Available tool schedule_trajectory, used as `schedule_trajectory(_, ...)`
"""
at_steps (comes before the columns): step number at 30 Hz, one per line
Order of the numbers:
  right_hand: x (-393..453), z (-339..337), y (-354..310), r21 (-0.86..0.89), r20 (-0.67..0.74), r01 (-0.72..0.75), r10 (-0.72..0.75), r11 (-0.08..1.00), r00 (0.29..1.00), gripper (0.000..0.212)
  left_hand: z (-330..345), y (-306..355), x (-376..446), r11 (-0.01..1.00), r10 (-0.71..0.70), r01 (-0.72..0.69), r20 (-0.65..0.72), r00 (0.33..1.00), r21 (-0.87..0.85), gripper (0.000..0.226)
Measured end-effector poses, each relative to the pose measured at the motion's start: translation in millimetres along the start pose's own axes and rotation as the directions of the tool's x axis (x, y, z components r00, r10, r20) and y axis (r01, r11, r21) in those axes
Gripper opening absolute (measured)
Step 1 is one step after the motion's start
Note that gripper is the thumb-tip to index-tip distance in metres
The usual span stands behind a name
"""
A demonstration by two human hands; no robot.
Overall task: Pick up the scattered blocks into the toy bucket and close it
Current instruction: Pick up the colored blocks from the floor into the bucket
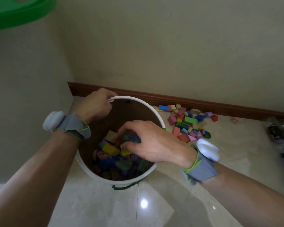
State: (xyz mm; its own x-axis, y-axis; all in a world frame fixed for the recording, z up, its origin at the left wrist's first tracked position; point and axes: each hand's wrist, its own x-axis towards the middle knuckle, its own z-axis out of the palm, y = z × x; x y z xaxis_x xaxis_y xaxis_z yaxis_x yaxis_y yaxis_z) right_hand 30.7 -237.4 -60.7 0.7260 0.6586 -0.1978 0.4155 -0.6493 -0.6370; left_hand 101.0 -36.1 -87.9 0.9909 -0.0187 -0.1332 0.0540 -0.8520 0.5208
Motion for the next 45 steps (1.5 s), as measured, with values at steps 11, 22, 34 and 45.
schedule_trajectory(11, -14, -10, 154, 0.022, -0.837, -0.248, 0.154, 0.968, 0.525, 0.031, 15, 12, 1, 0.997, -0.017, 0.022, -0.076, 0.997, 0.07, 0.03)
schedule_trajectory(22, -59, 101, 264, -0.168, -0.541, -0.756, 0.582, 0.633, 0.607, 0.101, 21, 26, 7, 0.989, -0.049, 0.06, -0.083, 0.995, 0.135, 0.034)
schedule_trajectory(34, -24, 114, 296, -0.146, -0.668, -0.792, 0.531, 0.593, 0.521, 0.078, 26, 42, 14, 0.986, -0.01, 0.019, -0.054, 0.998, 0.165, 0.031)
schedule_trajectory(45, -34, 104, 319, -0.373, -0.597, -0.658, 0.374, 0.654, 0.709, 0.052, 31, 50, 17, 0.984, 0.042, -0.033, -0.046, 0.998, 0.172, 0.03)
